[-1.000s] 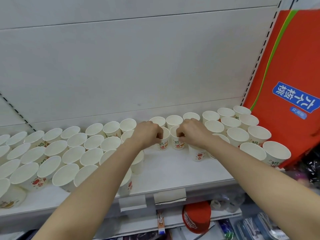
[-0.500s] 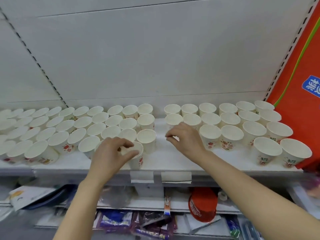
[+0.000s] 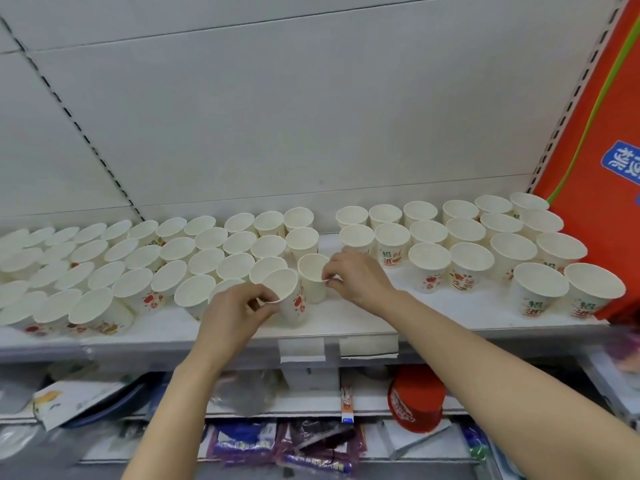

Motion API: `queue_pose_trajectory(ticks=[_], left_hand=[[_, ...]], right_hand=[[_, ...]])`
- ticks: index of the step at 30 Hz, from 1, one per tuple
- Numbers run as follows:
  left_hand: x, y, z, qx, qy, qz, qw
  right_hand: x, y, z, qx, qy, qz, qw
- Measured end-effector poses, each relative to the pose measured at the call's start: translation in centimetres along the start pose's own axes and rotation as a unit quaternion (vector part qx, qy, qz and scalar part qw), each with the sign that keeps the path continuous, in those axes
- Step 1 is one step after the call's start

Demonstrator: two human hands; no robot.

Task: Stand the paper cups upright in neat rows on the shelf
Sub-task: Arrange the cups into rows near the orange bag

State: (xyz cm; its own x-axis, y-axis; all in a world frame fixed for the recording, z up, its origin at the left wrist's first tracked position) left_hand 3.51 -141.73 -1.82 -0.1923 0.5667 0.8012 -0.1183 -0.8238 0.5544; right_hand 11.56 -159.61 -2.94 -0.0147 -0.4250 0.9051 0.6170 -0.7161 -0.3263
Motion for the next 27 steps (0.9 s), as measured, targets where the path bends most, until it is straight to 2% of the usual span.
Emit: queue_pose_trajectory(ticks=[2, 5, 9, 13, 17, 22, 27], left_hand=[[0.0, 0.3, 0.0, -0.003, 0.003, -0.038, 0.999], [-0.4, 1.3, 0.2, -0.024, 0.002, -0.072, 0.997], [-3.0, 4.2, 1.0, -0.077, -0.019, -0.075, 0.994], [-6.5, 8.0, 1.9, -0.121, -0.034, -0.026, 0.992], [-9.5, 9.2, 2.8, -0.136, -0.067, 0.034, 0.988], [-9.4, 8.7, 2.9, -0.151, -0.110, 0.019, 0.982], [-8.8, 8.1, 3.8, -0.133, -0.111, 0.080, 0.982]], right_hand=[[0.9, 0.5, -0.9, -0.024, 0.018, 0.011, 0.999], [3.5, 1.6, -3.6, -0.065, 0.096, 0.035, 0.993], [5.6, 2.2, -7.4, -0.074, 0.167, -0.060, 0.981], [5.1, 2.7, -9.2, -0.100, 0.161, -0.100, 0.977], [4.4, 4.0, -9.9, -0.134, 0.108, -0.054, 0.984], [6.2, 6.1, -12.4, -0.121, 0.097, -0.044, 0.987], [7.0, 6.0, -11.7, -0.092, 0.068, -0.062, 0.991]])
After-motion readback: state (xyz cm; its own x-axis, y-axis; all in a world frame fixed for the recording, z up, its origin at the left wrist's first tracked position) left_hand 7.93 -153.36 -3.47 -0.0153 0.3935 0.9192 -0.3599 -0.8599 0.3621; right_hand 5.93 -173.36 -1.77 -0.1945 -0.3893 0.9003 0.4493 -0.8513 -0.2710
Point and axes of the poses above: each hand's wrist, its own z-axis towards the middle knuckle, its own x-axis out of the back of the hand, y = z × x, the point moved 9 cm from there along z, towards the middle knuckle, and after that the axes turned 2 degrees about z, right-handed, at the moved point
